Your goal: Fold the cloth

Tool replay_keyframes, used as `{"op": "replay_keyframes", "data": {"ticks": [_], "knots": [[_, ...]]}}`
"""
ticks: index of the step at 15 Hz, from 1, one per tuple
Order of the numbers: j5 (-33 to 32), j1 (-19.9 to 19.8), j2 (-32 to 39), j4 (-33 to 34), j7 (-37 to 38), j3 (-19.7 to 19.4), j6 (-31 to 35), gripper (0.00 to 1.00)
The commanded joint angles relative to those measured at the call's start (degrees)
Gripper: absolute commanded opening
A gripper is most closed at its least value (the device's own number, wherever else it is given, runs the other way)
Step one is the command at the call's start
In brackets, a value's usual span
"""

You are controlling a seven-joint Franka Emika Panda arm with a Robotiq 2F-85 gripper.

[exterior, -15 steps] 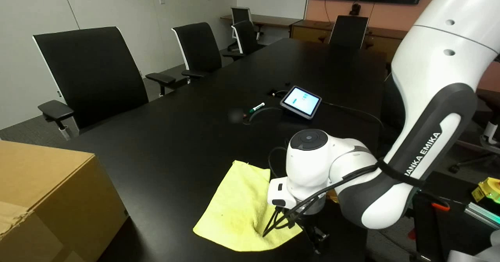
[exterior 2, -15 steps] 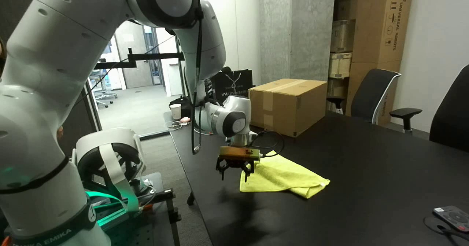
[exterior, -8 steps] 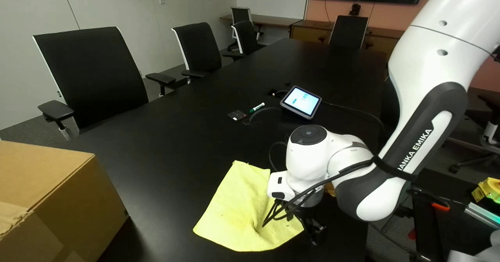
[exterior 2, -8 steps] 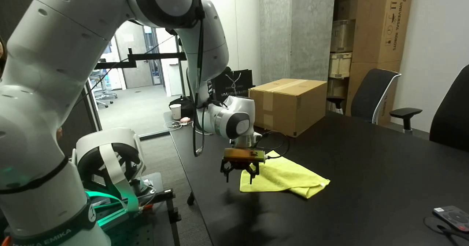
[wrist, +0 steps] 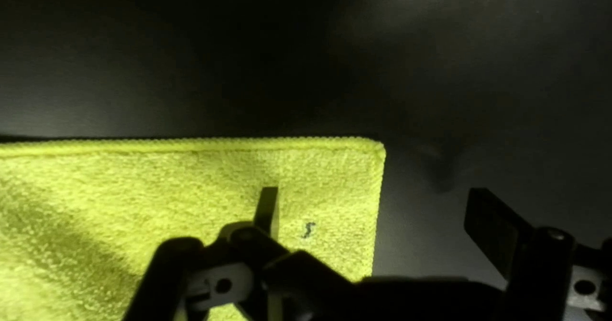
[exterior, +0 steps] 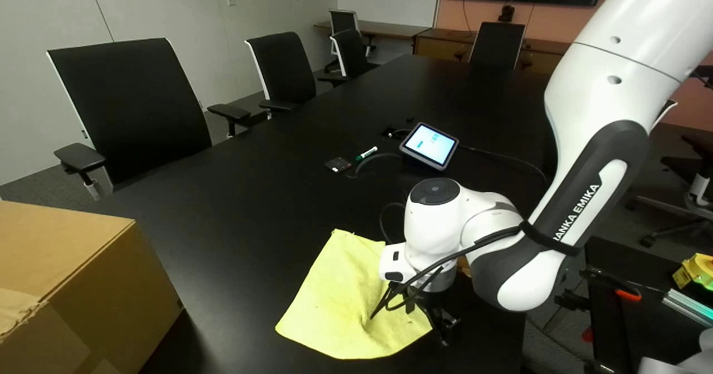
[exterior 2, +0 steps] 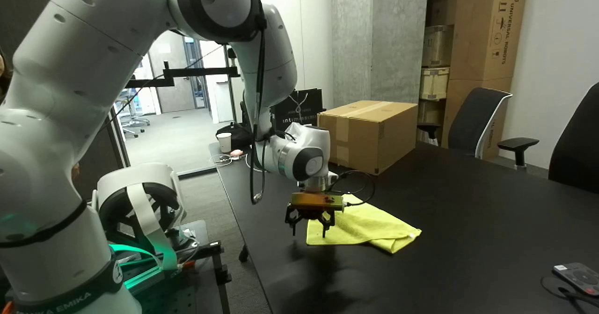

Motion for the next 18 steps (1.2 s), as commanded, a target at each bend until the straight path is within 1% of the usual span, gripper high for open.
{"op": "replay_keyframes", "data": {"ticks": [1,5,7,8,9,10,12,16,17,18], "knots": [[-0.8,-0.3,2.1,1.7,-1.3,0.4,1.3,1.00],[-0.9,0.1,2.5,1.8,-1.0,0.0,1.5,1.00],[-0.9,0.1,2.4,1.8,-0.9,-0.1,1.5,0.93],[-1.0,0.2,2.3,1.8,-0.8,-0.2,1.5,0.85],[-0.9,0.2,2.2,1.8,-0.7,-0.2,1.5,0.71],[-1.0,0.3,2.2,1.9,-0.7,-0.3,1.6,0.61],[-1.0,0.3,2.0,2.0,-0.7,-0.3,1.5,0.44],[-1.0,0.6,1.7,2.0,-0.4,-0.3,1.1,0.16],[-0.9,0.6,1.5,1.9,-0.4,-0.2,0.9,0.11],[-1.0,0.8,1.2,1.8,-0.3,-0.2,0.7,0.09]]}}
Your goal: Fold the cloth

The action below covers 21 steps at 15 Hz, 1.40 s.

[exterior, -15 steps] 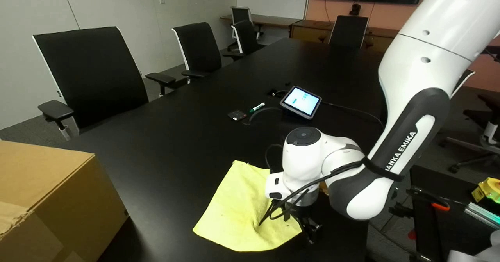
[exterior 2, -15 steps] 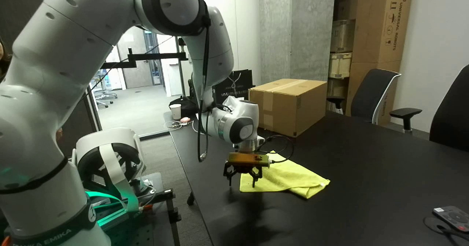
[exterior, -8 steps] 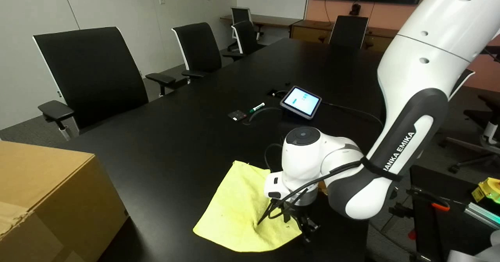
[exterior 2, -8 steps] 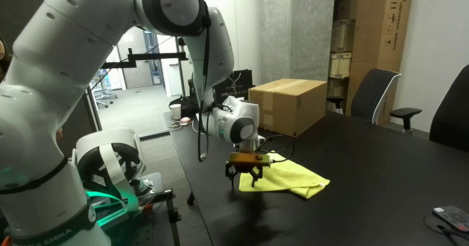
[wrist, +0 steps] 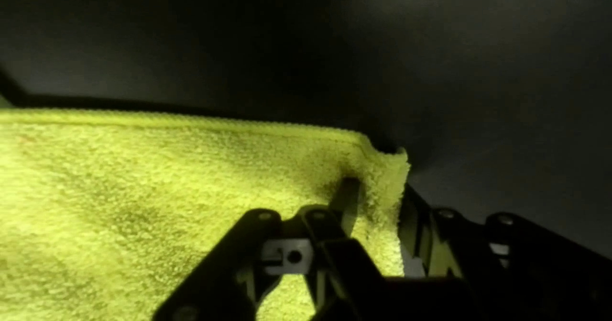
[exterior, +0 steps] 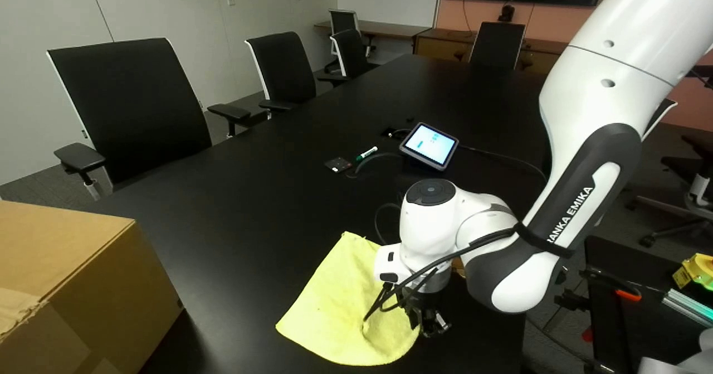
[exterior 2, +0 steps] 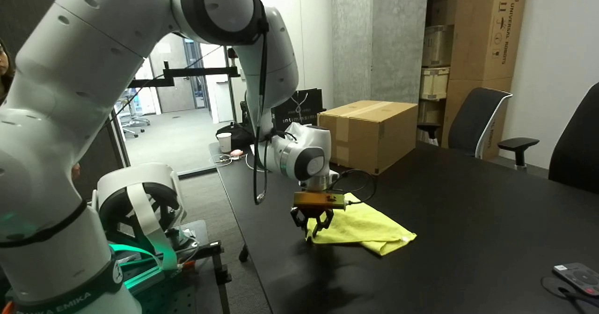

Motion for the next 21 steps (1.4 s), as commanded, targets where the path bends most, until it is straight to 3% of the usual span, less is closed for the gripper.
{"op": "replay_keyframes", "data": {"ticks": [1,6,12,21], "knots": [[-0.7,0.4,-0.5,-0.1,0.3,-0.1,-0.5,0.06],[-0.7,1.2,-3.5,-0.3,1.6,-0.5,-3.6,0.11],[-1.4,3.5,-6.7,3.4,2.2,-1.3,-12.4,0.07],[-8.9,9.0,-3.1,19.0,5.3,-4.9,-20.9,0.04]]}}
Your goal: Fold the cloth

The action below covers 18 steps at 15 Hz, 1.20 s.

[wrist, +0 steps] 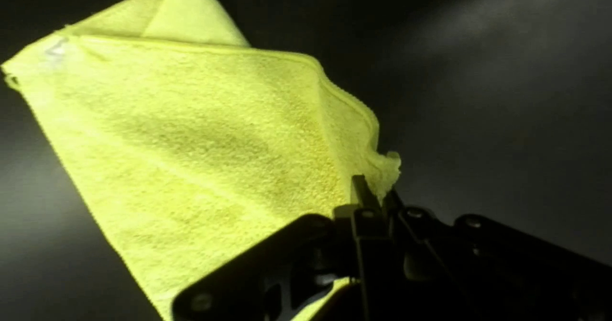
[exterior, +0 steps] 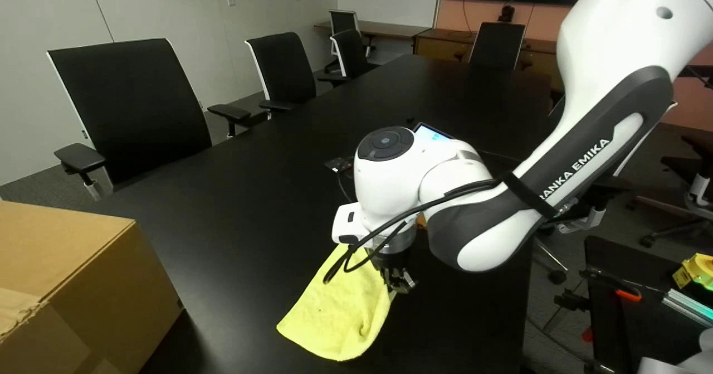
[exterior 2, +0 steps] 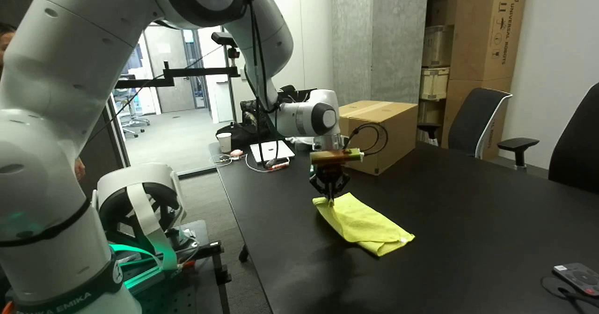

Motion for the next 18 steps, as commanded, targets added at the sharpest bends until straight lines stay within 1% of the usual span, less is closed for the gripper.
{"op": "replay_keyframes", "data": {"ticks": [1,4,6,9,11,14,15,16,17,18], "knots": [[-4.8,3.5,3.4,9.6,2.4,-2.0,-4.0,0.05],[-8.5,6.1,7.3,17.6,2.6,-2.7,-5.4,0.06],[-11.7,8.6,10.7,23.1,2.7,-3.4,-5.5,0.05],[-17.0,12.2,16.1,31.2,2.5,-4.2,-6.4,0.06],[-19.6,13.9,19.0,35.2,2.9,-4.6,-7.2,0.06],[-21.8,15.5,24.0,41.2,4.4,-5.5,-8.9,0.05],[-21.8,15.6,24.6,42.4,5.1,-5.7,-9.9,0.13],[-21.6,15.7,25.7,43.9,5.6,-5.9,-10.6,0.31],[-21.2,15.5,26.4,44.9,6.2,-6.2,-11.4,0.34],[-20.8,15.1,26.7,45.5,6.6,-6.3,-12.2,0.42]]}}
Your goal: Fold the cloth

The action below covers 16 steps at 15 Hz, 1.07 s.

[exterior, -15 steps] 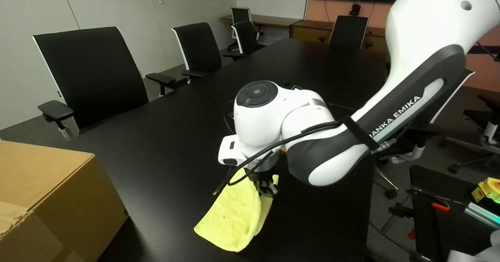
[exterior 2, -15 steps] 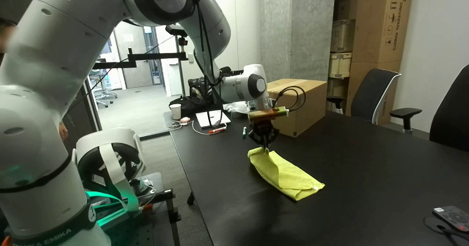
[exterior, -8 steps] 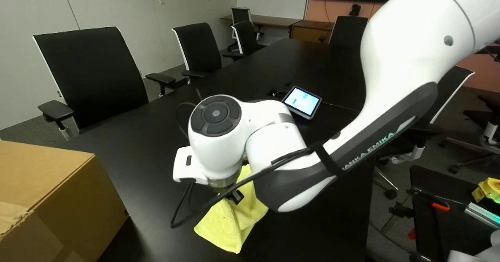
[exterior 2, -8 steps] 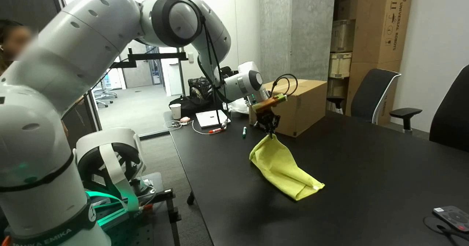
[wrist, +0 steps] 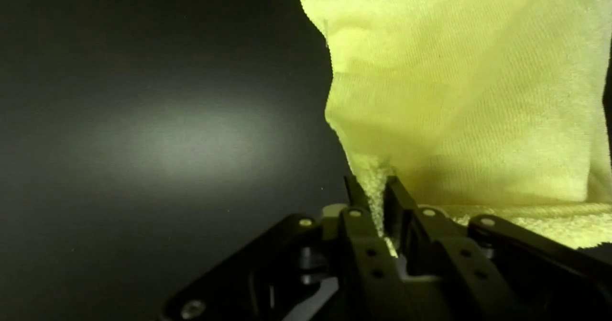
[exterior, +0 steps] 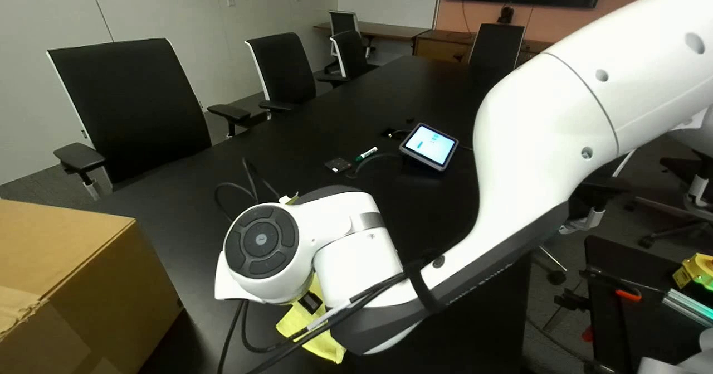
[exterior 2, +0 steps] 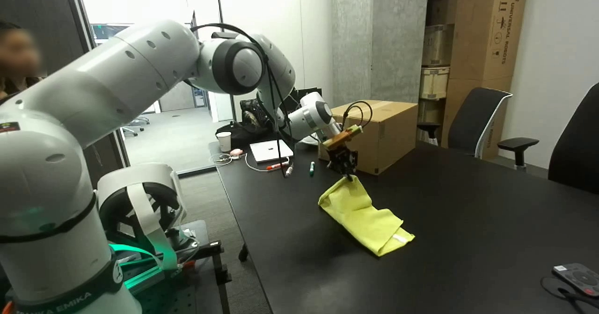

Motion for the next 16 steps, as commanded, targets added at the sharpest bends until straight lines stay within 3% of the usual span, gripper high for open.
{"op": "replay_keyframes", "data": {"ticks": [1,4,8,16], "knots": [[-0.2,-0.2,3.1,6.5,2.4,-1.3,-3.8,0.49],[0.9,-2.3,1.3,5.3,5.9,-2.1,-4.7,0.71],[2.5,-6.8,-4.6,-2.1,13.2,-3.8,-2.6,0.99],[6.6,-15.8,-22.4,-23.9,27.8,-5.7,-4.0,1.00]]}}
